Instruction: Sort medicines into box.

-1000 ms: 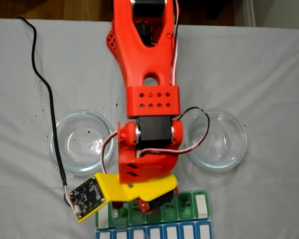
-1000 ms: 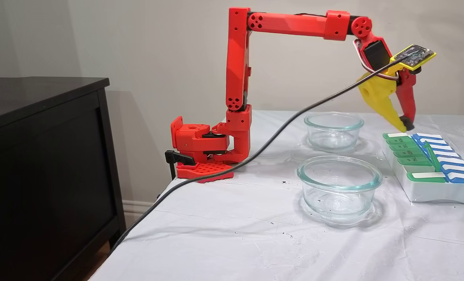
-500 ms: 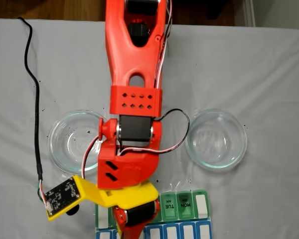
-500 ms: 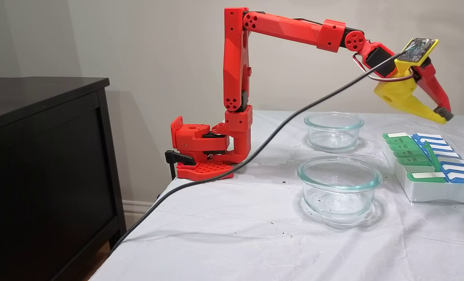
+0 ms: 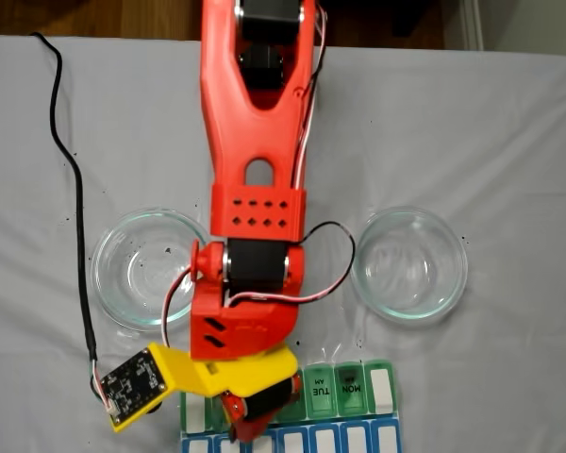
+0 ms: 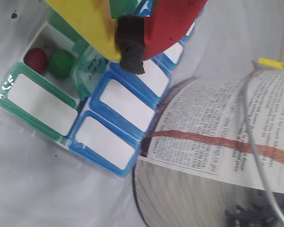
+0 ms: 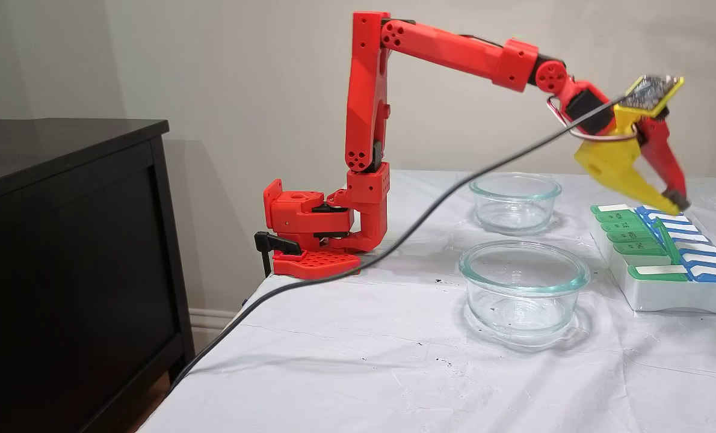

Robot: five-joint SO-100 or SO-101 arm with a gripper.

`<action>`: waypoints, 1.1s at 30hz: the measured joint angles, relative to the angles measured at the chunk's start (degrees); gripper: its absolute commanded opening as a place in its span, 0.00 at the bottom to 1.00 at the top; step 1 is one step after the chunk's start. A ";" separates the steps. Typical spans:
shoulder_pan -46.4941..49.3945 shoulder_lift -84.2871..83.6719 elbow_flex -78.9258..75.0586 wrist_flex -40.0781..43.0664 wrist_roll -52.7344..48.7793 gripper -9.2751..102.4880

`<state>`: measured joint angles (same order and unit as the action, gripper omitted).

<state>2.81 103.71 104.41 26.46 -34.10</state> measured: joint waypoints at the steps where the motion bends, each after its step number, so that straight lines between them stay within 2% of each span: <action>1: 0.00 -0.44 -0.88 1.41 0.00 0.08; 11: 0.44 -0.88 -1.93 7.65 -0.35 0.08; 22: 2.90 -0.09 -1.93 6.42 -0.62 0.08; 33: 1.85 -0.79 -1.49 10.81 -2.64 0.08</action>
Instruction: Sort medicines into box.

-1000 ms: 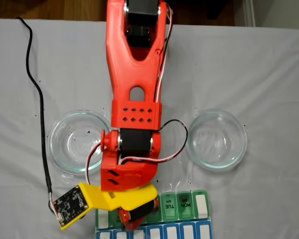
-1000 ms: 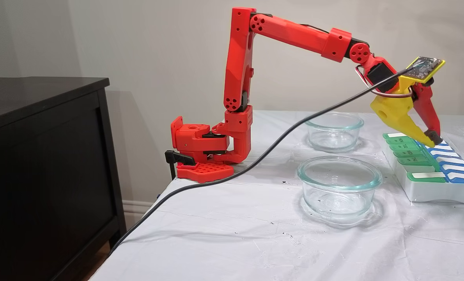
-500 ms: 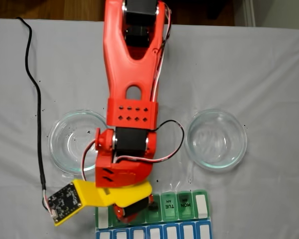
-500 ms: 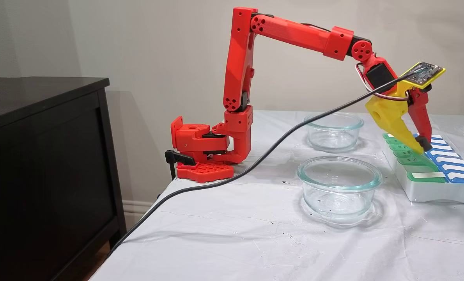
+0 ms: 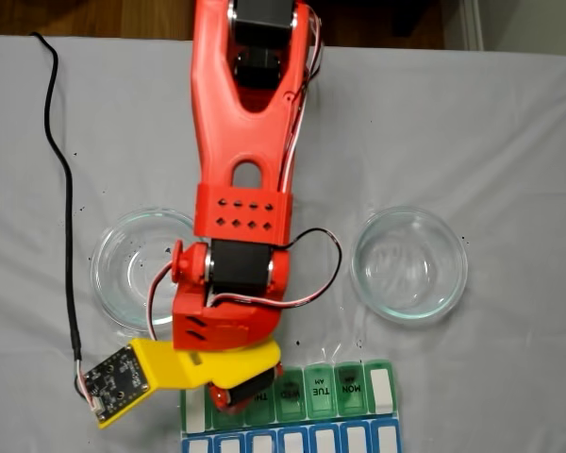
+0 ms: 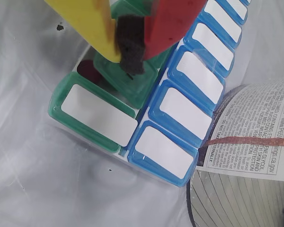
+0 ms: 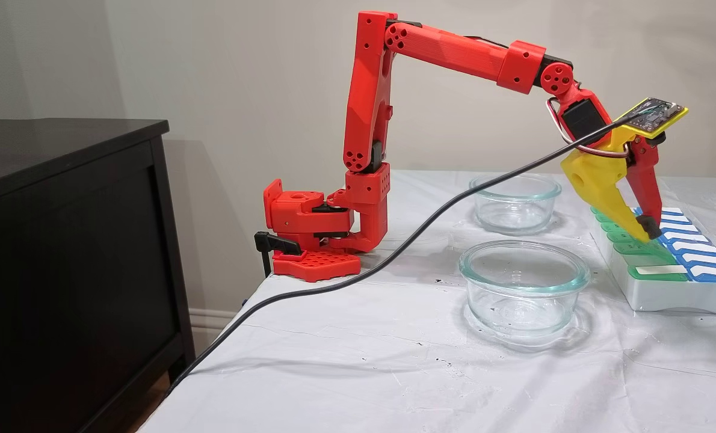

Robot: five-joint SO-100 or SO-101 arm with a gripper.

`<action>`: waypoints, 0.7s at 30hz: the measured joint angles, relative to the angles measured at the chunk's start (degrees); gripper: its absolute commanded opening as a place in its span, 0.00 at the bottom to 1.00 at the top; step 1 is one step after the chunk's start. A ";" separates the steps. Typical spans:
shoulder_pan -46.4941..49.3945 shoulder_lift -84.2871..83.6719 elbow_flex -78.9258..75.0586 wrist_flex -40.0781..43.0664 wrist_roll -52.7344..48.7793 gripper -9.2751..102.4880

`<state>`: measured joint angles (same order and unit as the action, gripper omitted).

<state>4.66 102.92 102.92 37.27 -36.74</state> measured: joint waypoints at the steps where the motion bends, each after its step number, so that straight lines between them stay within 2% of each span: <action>1: -0.18 -0.53 0.26 0.00 0.09 0.08; 6: -0.26 -5.10 0.35 -0.88 1.58 0.08; 12: -0.26 -10.20 -3.25 2.11 2.46 0.08; 21: -0.62 -2.72 0.35 3.16 2.46 0.08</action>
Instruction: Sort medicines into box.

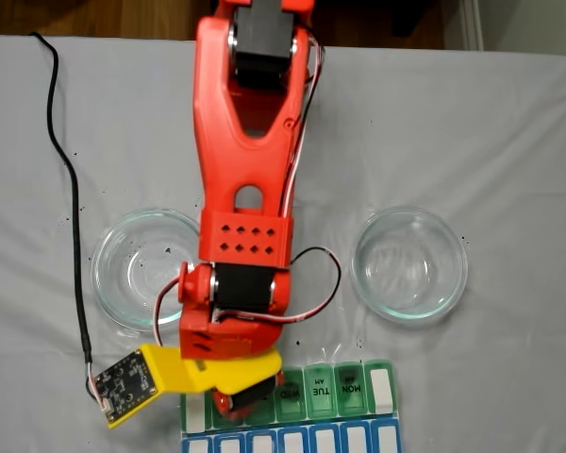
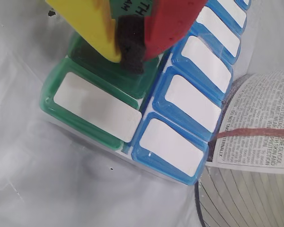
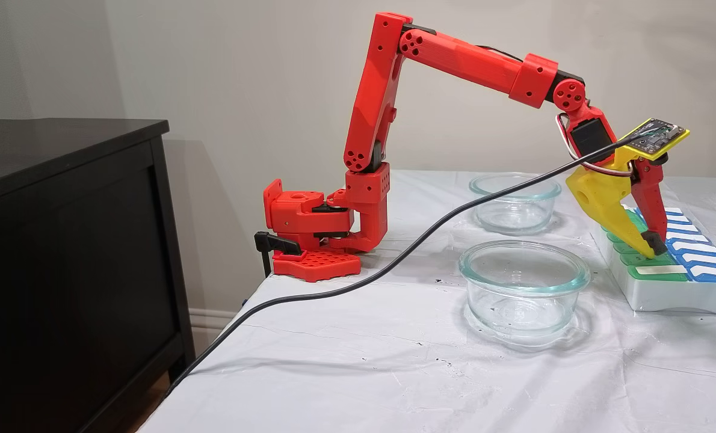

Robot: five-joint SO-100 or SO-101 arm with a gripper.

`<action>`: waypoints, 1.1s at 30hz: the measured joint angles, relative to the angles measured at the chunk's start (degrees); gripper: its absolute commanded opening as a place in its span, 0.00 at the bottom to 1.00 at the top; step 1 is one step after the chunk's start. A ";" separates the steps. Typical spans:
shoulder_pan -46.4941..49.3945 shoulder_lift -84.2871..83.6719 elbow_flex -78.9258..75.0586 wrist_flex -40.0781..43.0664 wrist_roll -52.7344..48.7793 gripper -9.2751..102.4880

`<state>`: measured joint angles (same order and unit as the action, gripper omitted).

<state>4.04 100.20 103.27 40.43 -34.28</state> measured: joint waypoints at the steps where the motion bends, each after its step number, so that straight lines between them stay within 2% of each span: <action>1: -0.35 1.49 1.49 -1.14 0.00 0.08; 6: -2.29 12.04 8.96 -7.82 1.49 0.08; 11: -4.48 23.82 16.88 -10.37 -0.09 0.08; 16: -8.44 37.62 32.26 -10.37 -4.75 0.08; 27: -13.18 63.02 50.80 9.14 -6.86 0.08; 29: -14.33 72.69 56.69 14.41 -5.62 0.08; 33: -15.21 80.68 63.11 22.06 -1.49 0.08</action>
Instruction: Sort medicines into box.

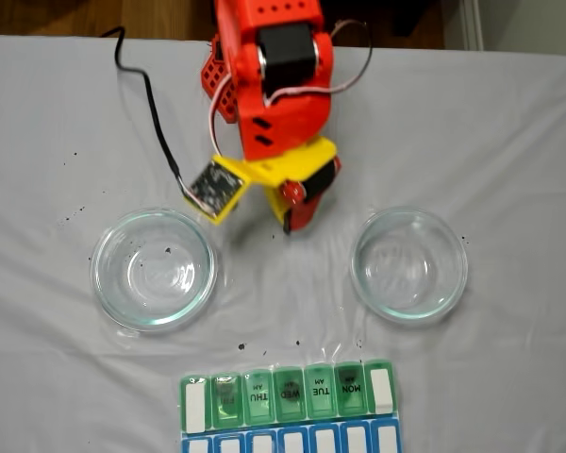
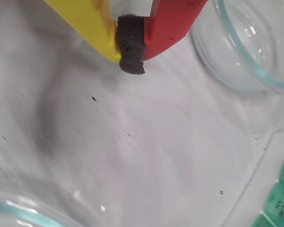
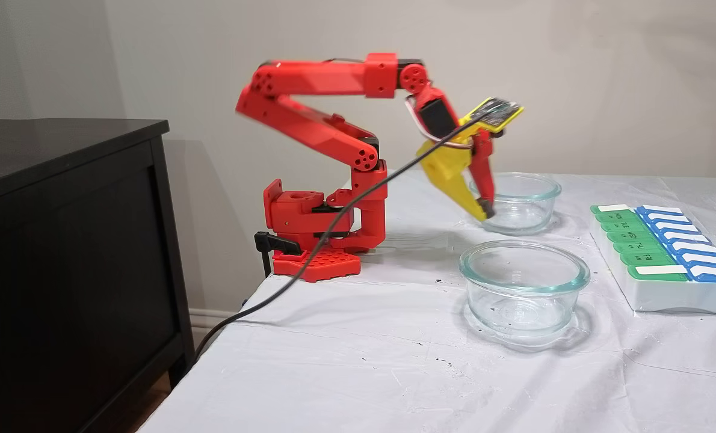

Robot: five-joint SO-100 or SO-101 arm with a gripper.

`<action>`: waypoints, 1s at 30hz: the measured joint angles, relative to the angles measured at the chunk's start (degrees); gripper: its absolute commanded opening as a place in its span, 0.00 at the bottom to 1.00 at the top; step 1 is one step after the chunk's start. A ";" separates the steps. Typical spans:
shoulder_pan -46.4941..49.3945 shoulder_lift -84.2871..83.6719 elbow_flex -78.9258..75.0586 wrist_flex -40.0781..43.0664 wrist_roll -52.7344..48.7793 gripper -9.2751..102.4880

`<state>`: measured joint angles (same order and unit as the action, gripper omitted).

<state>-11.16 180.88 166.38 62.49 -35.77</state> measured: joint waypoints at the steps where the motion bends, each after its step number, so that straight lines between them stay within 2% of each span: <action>1: -0.26 0.53 1.23 0.79 0.88 0.08; 5: -2.11 1.49 6.33 2.72 3.52 0.08; 9: -4.31 1.58 6.77 2.90 -5.45 0.08; 11: -5.36 1.58 7.82 3.43 -13.97 0.08; 17: -6.06 2.64 13.27 6.68 -52.29 0.10; 18: -5.89 2.64 13.36 7.03 -54.76 0.10; 21: -4.66 2.81 13.45 7.21 -58.97 0.10; 30: -4.75 2.81 13.45 7.21 -60.47 0.10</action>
<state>-15.91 183.69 179.82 69.70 -96.24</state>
